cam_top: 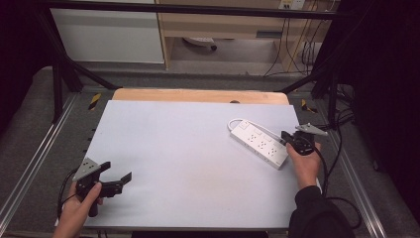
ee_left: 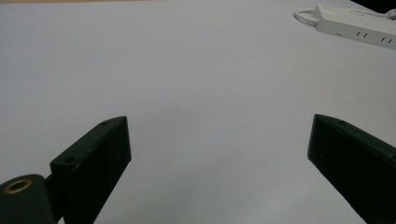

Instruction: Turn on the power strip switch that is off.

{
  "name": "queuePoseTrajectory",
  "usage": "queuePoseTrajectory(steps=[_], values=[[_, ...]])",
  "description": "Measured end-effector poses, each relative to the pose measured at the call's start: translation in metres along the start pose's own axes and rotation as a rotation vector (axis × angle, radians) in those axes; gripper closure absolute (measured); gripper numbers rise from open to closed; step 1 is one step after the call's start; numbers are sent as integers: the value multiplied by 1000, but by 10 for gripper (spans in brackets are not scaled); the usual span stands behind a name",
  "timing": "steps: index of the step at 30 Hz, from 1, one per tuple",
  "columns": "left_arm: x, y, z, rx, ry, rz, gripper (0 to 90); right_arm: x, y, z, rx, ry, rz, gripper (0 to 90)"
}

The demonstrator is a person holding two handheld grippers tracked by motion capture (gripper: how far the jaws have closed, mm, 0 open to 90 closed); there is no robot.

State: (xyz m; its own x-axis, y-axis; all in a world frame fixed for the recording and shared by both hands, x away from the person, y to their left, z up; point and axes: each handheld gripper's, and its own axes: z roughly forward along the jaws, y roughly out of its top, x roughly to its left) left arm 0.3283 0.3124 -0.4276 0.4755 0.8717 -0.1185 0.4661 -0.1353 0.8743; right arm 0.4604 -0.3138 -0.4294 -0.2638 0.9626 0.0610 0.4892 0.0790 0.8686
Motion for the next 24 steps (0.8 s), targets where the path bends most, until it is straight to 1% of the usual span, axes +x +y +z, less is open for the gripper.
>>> queuePoseTrajectory(steps=[10,16,24], values=[[0,0,0,1,1,1,61,4,-5,0,10,10,-8,900],[0,0,0,2,0,1,61,8,-11,0,18,20,-11,900],[0,0,0,2,0,2,61,10,-17,2,22,26,-5,900]])
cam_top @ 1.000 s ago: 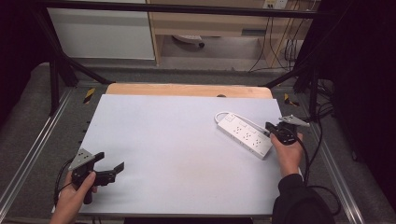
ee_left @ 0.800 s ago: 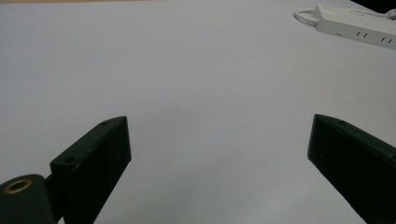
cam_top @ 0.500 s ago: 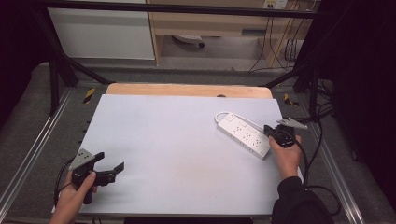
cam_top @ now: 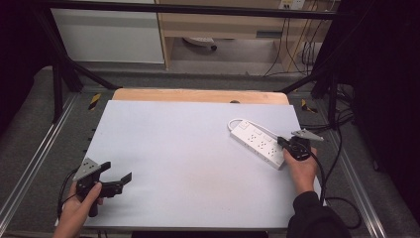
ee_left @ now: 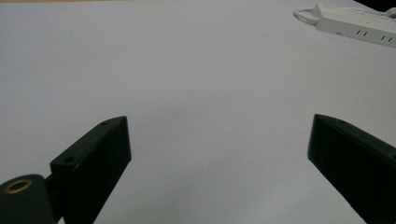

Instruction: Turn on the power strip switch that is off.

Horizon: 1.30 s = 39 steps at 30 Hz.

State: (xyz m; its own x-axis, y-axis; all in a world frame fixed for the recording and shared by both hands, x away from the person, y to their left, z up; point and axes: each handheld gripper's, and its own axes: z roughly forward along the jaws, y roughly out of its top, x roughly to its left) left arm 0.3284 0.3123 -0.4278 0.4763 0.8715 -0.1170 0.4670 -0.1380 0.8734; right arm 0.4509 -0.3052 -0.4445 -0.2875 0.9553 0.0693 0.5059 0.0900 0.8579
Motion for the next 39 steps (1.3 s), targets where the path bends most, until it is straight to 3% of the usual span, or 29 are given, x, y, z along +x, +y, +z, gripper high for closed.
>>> queuePoseTrajectory(steps=[39], values=[[0,0,0,2,1,-1,61,6,-3,3,-3,16,-7,900]])
